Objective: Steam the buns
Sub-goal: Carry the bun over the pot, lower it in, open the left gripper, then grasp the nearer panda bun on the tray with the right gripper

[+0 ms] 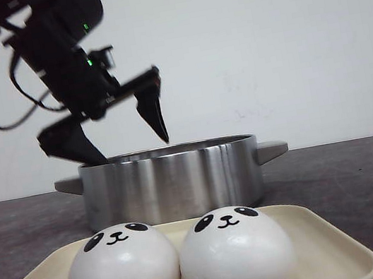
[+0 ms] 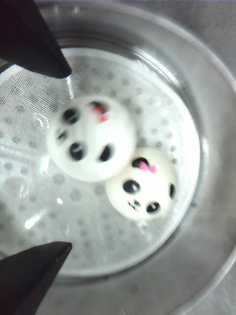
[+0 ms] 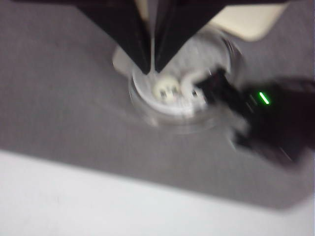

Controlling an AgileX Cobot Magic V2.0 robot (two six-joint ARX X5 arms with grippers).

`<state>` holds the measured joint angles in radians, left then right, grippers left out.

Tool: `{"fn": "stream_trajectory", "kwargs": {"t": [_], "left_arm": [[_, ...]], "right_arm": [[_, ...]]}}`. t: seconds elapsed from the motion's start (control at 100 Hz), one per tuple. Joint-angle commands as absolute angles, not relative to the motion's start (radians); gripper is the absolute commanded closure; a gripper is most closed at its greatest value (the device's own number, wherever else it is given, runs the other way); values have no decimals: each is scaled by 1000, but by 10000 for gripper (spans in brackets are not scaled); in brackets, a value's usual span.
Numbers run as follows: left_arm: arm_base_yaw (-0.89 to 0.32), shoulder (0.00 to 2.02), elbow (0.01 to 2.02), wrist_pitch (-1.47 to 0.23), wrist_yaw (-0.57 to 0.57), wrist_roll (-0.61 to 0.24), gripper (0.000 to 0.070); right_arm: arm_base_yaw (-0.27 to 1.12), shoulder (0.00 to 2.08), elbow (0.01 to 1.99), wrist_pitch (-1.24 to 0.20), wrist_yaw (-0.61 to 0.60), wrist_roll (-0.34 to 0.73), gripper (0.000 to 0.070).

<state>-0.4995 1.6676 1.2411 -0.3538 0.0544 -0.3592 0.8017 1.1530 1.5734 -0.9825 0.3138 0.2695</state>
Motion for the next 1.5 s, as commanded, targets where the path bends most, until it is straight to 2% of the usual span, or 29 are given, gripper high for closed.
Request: {"fn": "stream_trajectory", "kwargs": {"t": [0.0, 0.17, 0.44, 0.49, 0.6, 0.65, 1.2, 1.24, 1.27, 1.3, 1.34, 1.35, 1.49], "left_arm": [[-503, 1594, 1266, -337, 52, -360, 33], [-506, 1386, 1266, -363, 57, -361, 34], [-519, 1070, 1266, -479, 56, -358, 34], [-519, 1028, 1266, -490, 56, -356, 34], [-518, 952, 1266, -508, 48, -351, 34], [-518, 931, 1266, -511, 48, -345, 34], [-518, 896, 1266, -609, 49, -326, 33], [-518, 896, 1266, -610, 49, -326, 33], [-518, 896, 1266, -610, 49, -326, 33], [-518, 896, 1266, -610, 49, -326, 33], [-518, 896, 1266, -610, 49, -326, 33], [-518, 896, 1266, -610, 49, -326, 33], [-518, 896, 1266, -609, 49, -326, 33]], "right_arm": [[820, 1179, 1570, -1014, 304, 282, 695], [849, 1199, 1467, -1005, 207, 348, 695], [929, 1203, 1174, -857, 92, 567, 682], [938, 1203, 1120, -822, 56, 604, 606], [956, 1227, 1028, -764, -22, 666, 317], [960, 1249, 1003, -755, -46, 680, 262], [980, 1560, 989, -723, -171, 681, 281], [980, 1574, 989, -724, -175, 681, 320], [980, 1581, 989, -724, -175, 681, 387], [980, 1586, 989, -722, -168, 678, 495], [981, 1589, 989, -716, -152, 675, 685], [981, 1589, 989, -713, -148, 673, 700], [981, 1578, 995, -672, -122, 671, 689]]}}
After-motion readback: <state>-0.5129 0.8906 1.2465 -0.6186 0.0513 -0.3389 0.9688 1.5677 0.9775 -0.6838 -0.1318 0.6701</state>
